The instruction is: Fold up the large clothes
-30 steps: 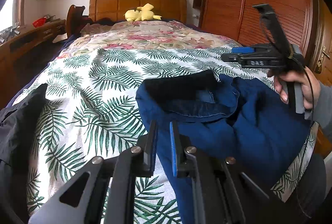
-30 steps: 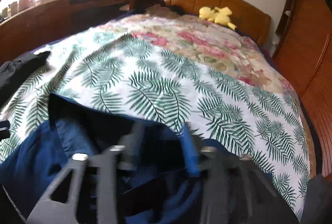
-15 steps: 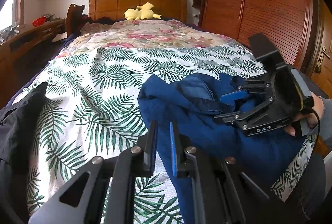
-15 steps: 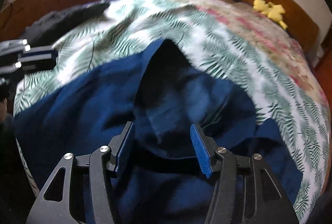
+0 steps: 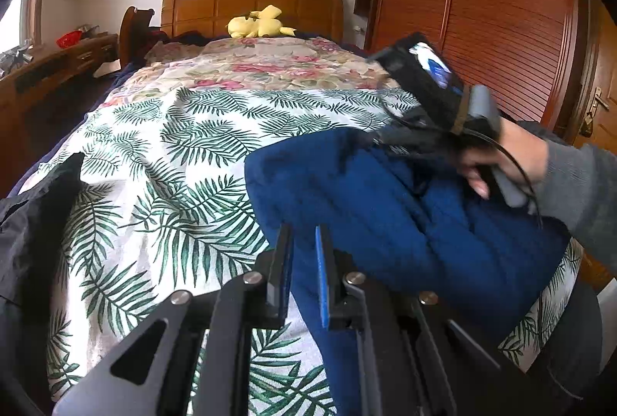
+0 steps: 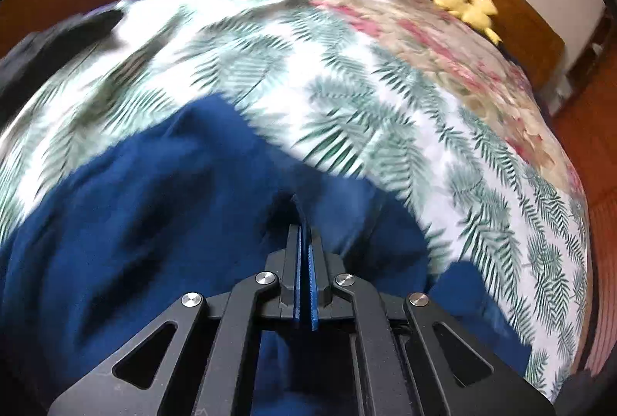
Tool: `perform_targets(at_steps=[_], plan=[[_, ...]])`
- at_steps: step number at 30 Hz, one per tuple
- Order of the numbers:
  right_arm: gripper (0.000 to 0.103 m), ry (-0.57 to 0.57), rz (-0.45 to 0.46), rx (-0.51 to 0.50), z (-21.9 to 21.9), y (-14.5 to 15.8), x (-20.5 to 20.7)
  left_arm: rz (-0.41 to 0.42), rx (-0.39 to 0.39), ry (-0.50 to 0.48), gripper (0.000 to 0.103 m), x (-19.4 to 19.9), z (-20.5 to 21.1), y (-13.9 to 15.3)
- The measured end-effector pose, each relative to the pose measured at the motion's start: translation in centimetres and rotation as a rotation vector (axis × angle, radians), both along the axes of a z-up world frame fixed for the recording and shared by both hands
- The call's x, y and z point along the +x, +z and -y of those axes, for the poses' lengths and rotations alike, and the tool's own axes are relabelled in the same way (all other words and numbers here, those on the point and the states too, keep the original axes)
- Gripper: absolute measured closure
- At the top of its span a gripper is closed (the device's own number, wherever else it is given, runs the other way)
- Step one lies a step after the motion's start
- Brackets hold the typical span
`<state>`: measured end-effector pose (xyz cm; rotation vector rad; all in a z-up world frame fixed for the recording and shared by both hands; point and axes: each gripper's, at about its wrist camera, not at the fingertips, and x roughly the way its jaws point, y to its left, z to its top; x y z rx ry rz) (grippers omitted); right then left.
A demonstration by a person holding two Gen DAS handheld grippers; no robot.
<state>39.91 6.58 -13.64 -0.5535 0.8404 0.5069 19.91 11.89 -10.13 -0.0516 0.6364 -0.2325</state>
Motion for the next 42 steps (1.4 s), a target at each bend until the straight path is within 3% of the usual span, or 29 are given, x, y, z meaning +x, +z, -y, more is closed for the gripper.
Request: perform_targets(at_steps=[7, 9, 10, 11, 15, 20, 24, 28, 33, 34, 35, 36, 42], plan=[[0.102, -0.103, 0.088, 0.039, 0.1, 1.4, 4.0, 0.042, 0.001, -0.034, 0.095, -0.2, 1.7, 1.5], [0.081, -0.134, 0.077, 0.098, 1.3, 2.7, 4.5, 0.050, 0.002, -0.050, 0.095, -0.2, 2.4, 1.9], [0.055, -0.135, 0.067, 0.126, 2.1, 3.4, 4.5, 0.052, 0.002, -0.062, 0.095, -0.2, 2.9, 1.9], [0.050, -0.133, 0.066, 0.138, 2.7, 3.8, 4.3, 0.052, 0.002, -0.070, 0.095, -0.2, 3.2, 2.0], [0.048, -0.154, 0.068, 0.114, 7.9, 5.0, 3.6, 0.039, 0.001, -0.110, 0.095, 0.2, 5.2, 1.8], [0.048, -0.286, 0.025, 0.075, 17.2, 3.7, 3.9, 0.017, 0.016, -0.150, 0.095, 0.6, 7.6, 1.2], [0.048, -0.440, -0.025, 0.046, 24.4, 1.0, 4.7, 0.006, 0.027, -0.168, 0.095, 0.9, 8.8, 0.9], [0.048, -0.581, -0.075, 0.065, 29.3, -1.7, 5.6, -0.003, 0.033, -0.174, 0.095, 1.4, 9.5, 0.6], [0.048, -0.661, -0.138, 0.130, 32.5, -3.3, 6.1, -0.022, 0.038, -0.182, 0.095, 1.6, 9.7, 0.0], [0.051, -0.660, -0.148, 0.144, 32.7, -3.4, 6.1, -0.027, 0.039, -0.182, 0.095, 1.7, 9.7, -0.1], [0.080, -0.649, -0.149, 0.156, 32.6, -3.3, 6.1, -0.030, 0.041, -0.182, 0.095, 1.7, 9.7, -0.2], [0.095, -0.627, -0.147, 0.169, 32.3, -3.2, 5.9, -0.033, 0.042, -0.180, 0.095, 1.8, 9.8, -0.2], [0.101, -0.472, 0.076, 0.189, 30.5, 1.1, 2.9, -0.037, 0.043, -0.183, 0.095, 1.8, 9.8, -0.4]])
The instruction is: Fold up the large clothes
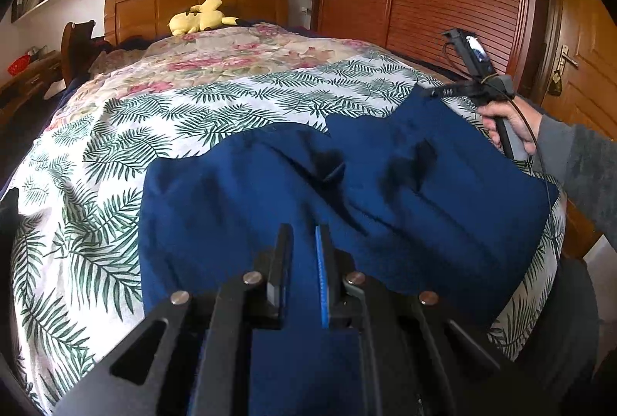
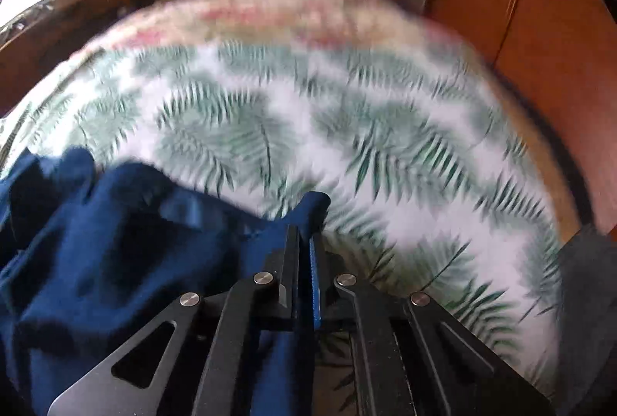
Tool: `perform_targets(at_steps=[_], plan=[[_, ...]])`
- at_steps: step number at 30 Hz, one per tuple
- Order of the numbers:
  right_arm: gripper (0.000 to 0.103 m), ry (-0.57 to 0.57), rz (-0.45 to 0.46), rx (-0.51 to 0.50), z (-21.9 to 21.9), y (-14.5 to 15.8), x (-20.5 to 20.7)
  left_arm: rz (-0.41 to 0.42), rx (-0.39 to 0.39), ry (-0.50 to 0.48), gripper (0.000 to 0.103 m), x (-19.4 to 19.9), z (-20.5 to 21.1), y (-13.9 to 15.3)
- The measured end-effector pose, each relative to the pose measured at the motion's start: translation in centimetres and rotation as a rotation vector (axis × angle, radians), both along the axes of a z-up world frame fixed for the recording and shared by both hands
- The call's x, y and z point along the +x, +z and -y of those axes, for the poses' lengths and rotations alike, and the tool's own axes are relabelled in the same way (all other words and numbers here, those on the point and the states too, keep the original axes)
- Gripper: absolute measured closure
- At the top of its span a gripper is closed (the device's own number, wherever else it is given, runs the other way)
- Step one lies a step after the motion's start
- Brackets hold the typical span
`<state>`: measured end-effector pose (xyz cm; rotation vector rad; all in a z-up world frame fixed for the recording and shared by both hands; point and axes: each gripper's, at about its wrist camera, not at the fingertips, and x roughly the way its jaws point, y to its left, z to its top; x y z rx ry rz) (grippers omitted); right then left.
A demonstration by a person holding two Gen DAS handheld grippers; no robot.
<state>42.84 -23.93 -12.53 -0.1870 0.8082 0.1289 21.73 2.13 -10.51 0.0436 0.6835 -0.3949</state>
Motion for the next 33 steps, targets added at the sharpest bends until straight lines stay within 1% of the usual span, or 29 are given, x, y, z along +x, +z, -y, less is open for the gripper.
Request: perform_targets(at_steps=[1, 2, 3, 4, 5, 6, 7, 8, 10, 11, 12, 13, 14, 16, 19, 22, 24, 27, 28, 29, 30, 31, 32, 33], plan=[[0.102, -0.021, 0.027, 0.000, 0.3, 0.6, -0.3, -0.001, 0.000, 0.000, 0.095, 0.0, 0.0, 0.0], [0.102, -0.086, 0.061, -0.047, 0.7, 1.0, -0.4, -0.002, 0.000, 0.001, 0.095, 0.0, -0.1, 0.0], [0.102, -0.161, 0.058, -0.077, 1.5, 0.9, -0.2, -0.002, 0.000, 0.001, 0.095, 0.0, -0.1, 0.0], [0.102, -0.212, 0.018, -0.075, 2.4, 0.3, 0.4, -0.002, -0.001, 0.001, 0.095, 0.0, -0.1, 0.0], [0.101, -0.233, -0.016, -0.076, 2.9, -0.3, 0.8, -0.001, -0.001, 0.001, 0.095, 0.0, -0.1, 0.1], [0.101, -0.251, -0.046, -0.100, 3.0, -1.0, 1.1, 0.001, -0.003, 0.001, 0.095, -0.1, -0.2, 0.1], [0.101, -0.259, -0.064, -0.124, 2.8, -1.5, 1.2, 0.003, -0.005, 0.002, 0.095, -0.1, -0.3, 0.2], [0.099, -0.258, -0.071, -0.128, 2.5, -1.8, 1.2, 0.004, -0.008, 0.003, 0.095, -0.2, -0.3, 0.2], [0.091, -0.261, -0.090, -0.142, 1.9, -1.8, 1.2, 0.006, -0.008, 0.004, 0.095, -0.3, -0.5, 0.3], [0.081, -0.255, -0.091, -0.146, 1.5, -1.6, 1.2, 0.007, -0.008, 0.005, 0.095, -0.4, -0.5, 0.4], [0.073, -0.242, -0.082, -0.153, 1.0, -1.4, 1.3, 0.007, -0.009, 0.006, 0.095, -0.4, -0.6, 0.4], [0.061, -0.213, -0.058, -0.153, -0.1, -0.7, 1.0, 0.007, -0.011, 0.007, 0.095, -0.4, -0.7, 0.4], [0.056, -0.190, -0.040, -0.145, -0.6, -0.4, 1.1, 0.008, -0.012, 0.008, 0.095, -0.4, -0.8, 0.4], [0.053, -0.129, -0.017, -0.107, -3.1, 0.8, 0.3, 0.010, -0.013, 0.010, 0.095, -0.4, -0.9, 0.5], [0.053, -0.003, -0.050, -0.047, -7.2, 1.3, -0.6, 0.012, -0.014, 0.013, 0.095, -0.4, -1.0, 0.6], [0.053, 0.143, -0.110, 0.000, -12.3, 0.6, -1.6, 0.011, -0.015, 0.012, 0.095, -0.5, -1.0, 0.5], [0.053, 0.206, -0.142, 0.003, -15.2, -0.3, -2.2, 0.008, -0.014, 0.012, 0.095, -0.5, -1.1, 0.5], [0.055, 0.238, -0.185, -0.057, -18.2, -2.2, -2.2, 0.005, -0.011, 0.013, 0.095, -0.5, -1.2, 0.3], [0.063, 0.238, -0.201, -0.084, -19.0, -3.0, -2.0, 0.003, -0.011, 0.013, 0.095, -0.6, -1.3, 0.3], [0.078, 0.236, -0.213, -0.100, -19.2, -3.4, -1.7, 0.003, -0.011, 0.014, 0.095, -0.6, -1.4, 0.3], [0.085, 0.232, -0.223, -0.129, -19.6, -4.0, -1.4, 0.003, -0.011, 0.015, 0.095, -0.6, -1.4, 0.3], [0.095, 0.231, -0.232, -0.146, -19.7, -4.4, -1.2, 0.003, -0.013, 0.016, 0.095, -0.6, -1.5, 0.4], [0.099, 0.234, -0.241, -0.149, -19.8, -4.6, -0.8, 0.004, -0.013, 0.018, 0.095, -0.6, -1.5, 0.4], [0.100, 0.238, -0.249, -0.159, -19.9, -5.0, -0.5, 0.004, -0.014, 0.019, 0.095, -0.6, -1.6, 0.4]])
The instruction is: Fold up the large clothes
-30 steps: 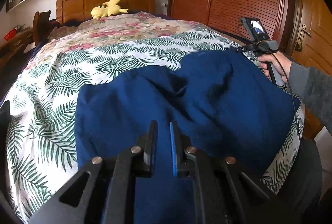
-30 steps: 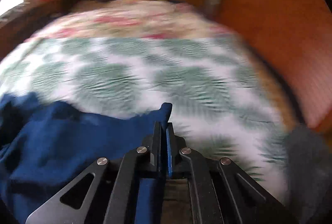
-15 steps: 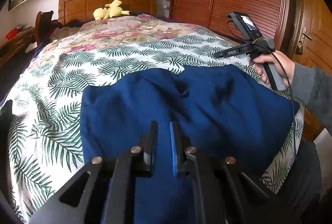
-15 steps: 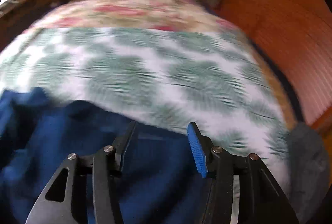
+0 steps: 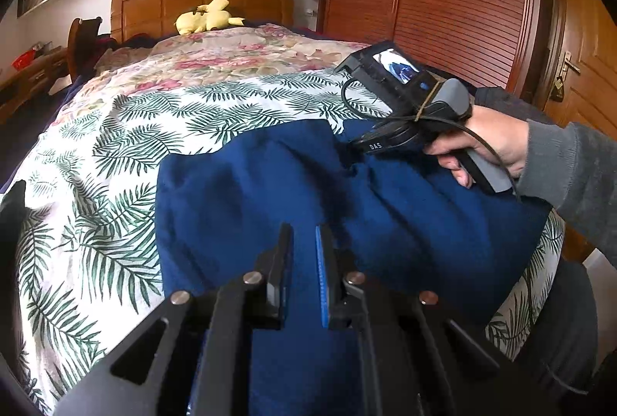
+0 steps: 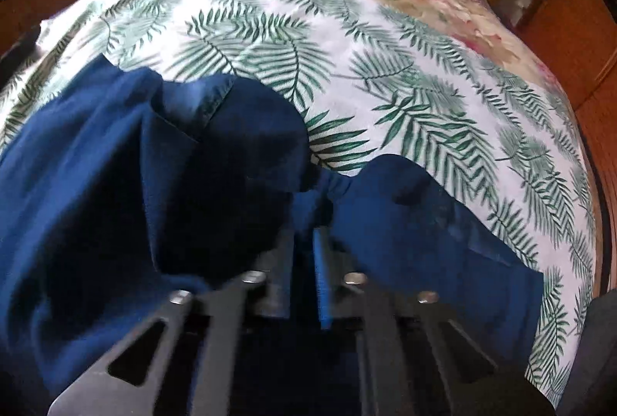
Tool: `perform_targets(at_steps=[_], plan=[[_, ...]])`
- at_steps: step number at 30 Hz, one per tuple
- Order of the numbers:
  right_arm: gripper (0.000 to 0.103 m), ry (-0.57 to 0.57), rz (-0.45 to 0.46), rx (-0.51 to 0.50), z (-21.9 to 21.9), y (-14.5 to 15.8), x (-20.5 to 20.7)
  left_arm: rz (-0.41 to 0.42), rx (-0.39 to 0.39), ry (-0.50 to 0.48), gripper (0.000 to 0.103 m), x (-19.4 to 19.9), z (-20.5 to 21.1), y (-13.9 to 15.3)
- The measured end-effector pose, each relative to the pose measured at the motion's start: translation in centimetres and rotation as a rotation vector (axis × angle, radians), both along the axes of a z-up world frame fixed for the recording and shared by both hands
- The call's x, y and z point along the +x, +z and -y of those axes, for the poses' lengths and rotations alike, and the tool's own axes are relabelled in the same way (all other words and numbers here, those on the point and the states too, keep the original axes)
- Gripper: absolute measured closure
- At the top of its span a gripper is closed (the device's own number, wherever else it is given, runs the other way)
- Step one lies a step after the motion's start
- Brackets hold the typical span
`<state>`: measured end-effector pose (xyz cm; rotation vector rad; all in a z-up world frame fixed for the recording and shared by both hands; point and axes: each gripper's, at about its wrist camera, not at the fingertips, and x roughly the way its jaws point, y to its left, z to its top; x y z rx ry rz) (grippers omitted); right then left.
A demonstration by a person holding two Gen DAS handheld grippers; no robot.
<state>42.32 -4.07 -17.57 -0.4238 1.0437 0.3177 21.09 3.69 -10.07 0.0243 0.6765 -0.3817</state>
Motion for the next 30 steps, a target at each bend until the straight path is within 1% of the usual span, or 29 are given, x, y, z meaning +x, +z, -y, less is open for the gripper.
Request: perform_targets(at_steps=[3, 6, 10, 12, 14, 15, 18, 19, 23, 26, 30], plan=[[0.103, 0.004, 0.020, 0.006, -0.3, 0.0, 0.3, 0.000, -0.002, 0.003, 0.095, 0.0, -0.2, 0.0], [0.103, -0.017, 0.093, 0.033, -0.4, 1.2, 1.0, -0.002, -0.001, 0.004, 0.095, 0.0, -0.1, 0.0], [0.102, -0.067, 0.103, 0.077, 0.1, 1.8, 1.9, 0.002, 0.004, 0.005, 0.095, -0.2, 0.1, 0.0], [0.091, -0.076, 0.114, 0.096, 0.4, 2.4, 1.7, 0.004, 0.007, 0.005, 0.095, -0.3, 0.2, 0.0], [0.054, -0.082, 0.130, 0.083, 0.9, 3.1, 1.1, 0.007, 0.010, 0.007, 0.095, -0.5, 0.2, 0.1], [0.051, -0.078, 0.132, 0.093, 1.3, 3.5, 0.7, 0.008, 0.012, 0.007, 0.095, -0.5, 0.3, 0.1], [0.049, -0.074, 0.139, 0.122, 2.9, 4.6, -1.4, 0.012, 0.019, 0.008, 0.095, -0.9, 0.4, 0.1], [0.049, -0.080, 0.138, 0.140, 3.8, 4.9, -2.6, 0.013, 0.021, 0.008, 0.095, -1.1, 0.5, 0.1], [0.049, -0.072, 0.153, 0.162, 5.9, 5.4, -7.2, 0.009, 0.019, 0.030, 0.095, -1.6, 0.6, 0.1], [0.049, -0.060, 0.157, 0.200, 7.6, 5.2, -11.4, 0.002, 0.017, 0.050, 0.095, -2.5, 0.7, 0.1], [0.049, -0.036, 0.147, 0.190, 8.7, 3.9, -15.5, 0.000, 0.030, 0.087, 0.095, -4.5, 0.7, 0.3]])
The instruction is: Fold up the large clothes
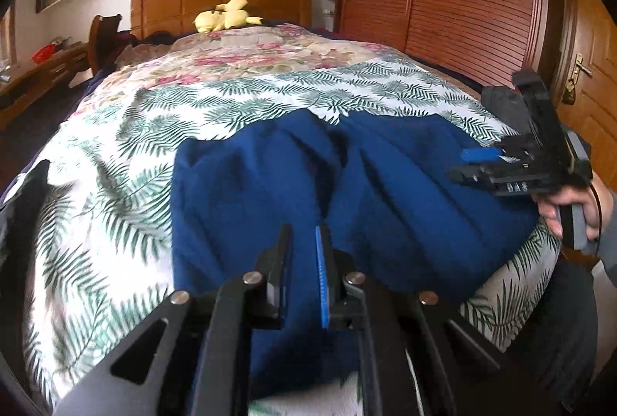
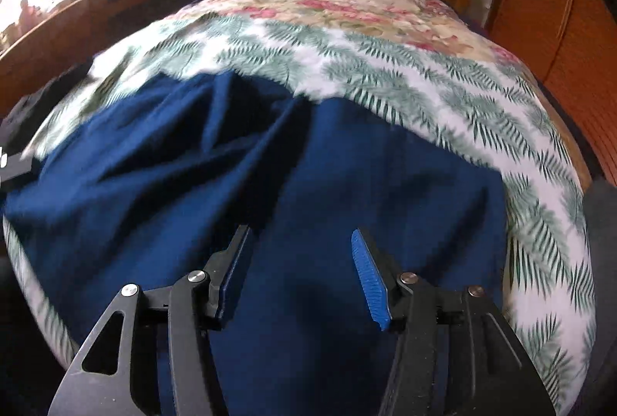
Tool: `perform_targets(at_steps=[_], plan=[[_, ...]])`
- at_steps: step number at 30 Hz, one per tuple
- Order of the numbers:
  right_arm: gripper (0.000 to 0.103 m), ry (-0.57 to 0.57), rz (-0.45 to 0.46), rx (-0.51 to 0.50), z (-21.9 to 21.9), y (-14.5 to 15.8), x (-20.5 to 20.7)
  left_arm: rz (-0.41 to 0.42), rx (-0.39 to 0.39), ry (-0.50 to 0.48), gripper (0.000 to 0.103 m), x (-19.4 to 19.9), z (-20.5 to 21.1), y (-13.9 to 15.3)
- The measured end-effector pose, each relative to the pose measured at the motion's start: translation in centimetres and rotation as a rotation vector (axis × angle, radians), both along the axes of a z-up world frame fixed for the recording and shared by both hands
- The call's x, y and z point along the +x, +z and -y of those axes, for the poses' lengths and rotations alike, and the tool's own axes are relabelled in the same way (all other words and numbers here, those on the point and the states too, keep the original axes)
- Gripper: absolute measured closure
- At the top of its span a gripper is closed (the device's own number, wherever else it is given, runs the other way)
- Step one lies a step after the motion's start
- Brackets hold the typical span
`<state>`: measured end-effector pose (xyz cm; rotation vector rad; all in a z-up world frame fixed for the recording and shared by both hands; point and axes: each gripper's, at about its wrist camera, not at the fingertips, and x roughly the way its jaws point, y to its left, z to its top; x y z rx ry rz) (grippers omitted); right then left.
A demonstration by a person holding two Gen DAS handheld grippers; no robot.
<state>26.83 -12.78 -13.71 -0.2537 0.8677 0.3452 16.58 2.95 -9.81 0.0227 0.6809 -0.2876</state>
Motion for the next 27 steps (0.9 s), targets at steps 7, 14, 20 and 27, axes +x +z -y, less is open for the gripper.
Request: perform_targets(at_steps=[7, 14, 20, 27], plan=[[0.049, 0.041, 0.029, -0.009, 0.4, -1.8, -3.7, -0.076, 0.042, 0.094, 0.094, -4.5, -2.0, -1.3], [0.045, 0.035, 0.071, 0.080, 0.5, -2.2, -5.0, -0.155, 0.052, 0.155, 0.090, -5.9, -4.0, -2.8], [0.044, 0.040, 0.087, 0.102, 0.8, -2.7, -5.8, -0.174, 0.094, 0.193, 0.088, -6.0, -3.8, -3.4], [0.044, 0.059, 0.129, 0.069, 0.7, -3.0, -6.5, -0.176, 0.106, 0.223, 0.085, -6.6, -4.0, -3.6]])
